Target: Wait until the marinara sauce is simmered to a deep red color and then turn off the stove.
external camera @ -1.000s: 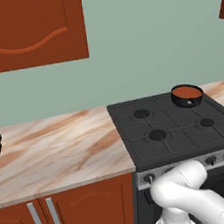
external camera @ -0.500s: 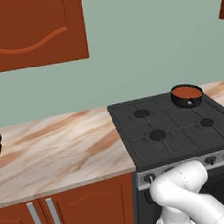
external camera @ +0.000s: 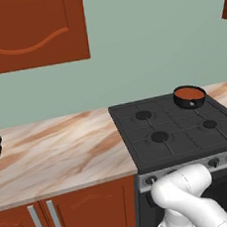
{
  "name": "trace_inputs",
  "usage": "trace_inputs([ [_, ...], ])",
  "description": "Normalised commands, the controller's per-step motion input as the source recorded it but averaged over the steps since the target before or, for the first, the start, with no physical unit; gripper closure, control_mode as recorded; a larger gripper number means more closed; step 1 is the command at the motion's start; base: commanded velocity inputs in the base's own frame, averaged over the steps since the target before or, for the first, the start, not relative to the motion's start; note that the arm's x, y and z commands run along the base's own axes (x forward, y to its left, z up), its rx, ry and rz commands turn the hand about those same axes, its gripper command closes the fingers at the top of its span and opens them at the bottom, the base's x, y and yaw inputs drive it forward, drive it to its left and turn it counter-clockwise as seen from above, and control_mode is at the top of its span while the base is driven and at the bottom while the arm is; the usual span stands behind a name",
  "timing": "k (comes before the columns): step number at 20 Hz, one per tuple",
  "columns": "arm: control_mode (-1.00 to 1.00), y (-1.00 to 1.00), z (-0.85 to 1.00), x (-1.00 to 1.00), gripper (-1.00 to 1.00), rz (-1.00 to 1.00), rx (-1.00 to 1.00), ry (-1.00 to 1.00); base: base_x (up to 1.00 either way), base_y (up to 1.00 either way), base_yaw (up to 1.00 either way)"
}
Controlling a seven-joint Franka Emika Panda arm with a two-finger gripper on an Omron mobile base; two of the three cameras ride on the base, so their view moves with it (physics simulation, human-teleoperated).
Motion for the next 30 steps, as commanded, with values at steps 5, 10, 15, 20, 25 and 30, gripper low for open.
trace_inputs([
  [5,-1.0,-0.02,-0.09,0.22,-1.0,-0.22,0.0,-0.02,0.0,0.0,0.0],
  [10,-1.0,-0.03,-0.11,0.2,-1.0,-0.11,-0.03,0.0,0.0,0.0,0.0],
  [15,-1.0,0.0,-0.2,0.02,-1.0,0.0,-0.1,-0.04,0.0,0.0,0.0],
  [20,-1.0,0.0,-0.05,0.07,-1.0,0.0,-0.04,-0.08,0.0,0.0,0.0],
  [25,-1.0,-0.12,0.0,0.03,-1.0,0.0,0.0,-0.04,0.0,0.0,0.0],
  [30,-1.0,-0.01,0.0,0.06,-1.0,0.0,0.0,0.0,0.0,0.0,0.0],
])
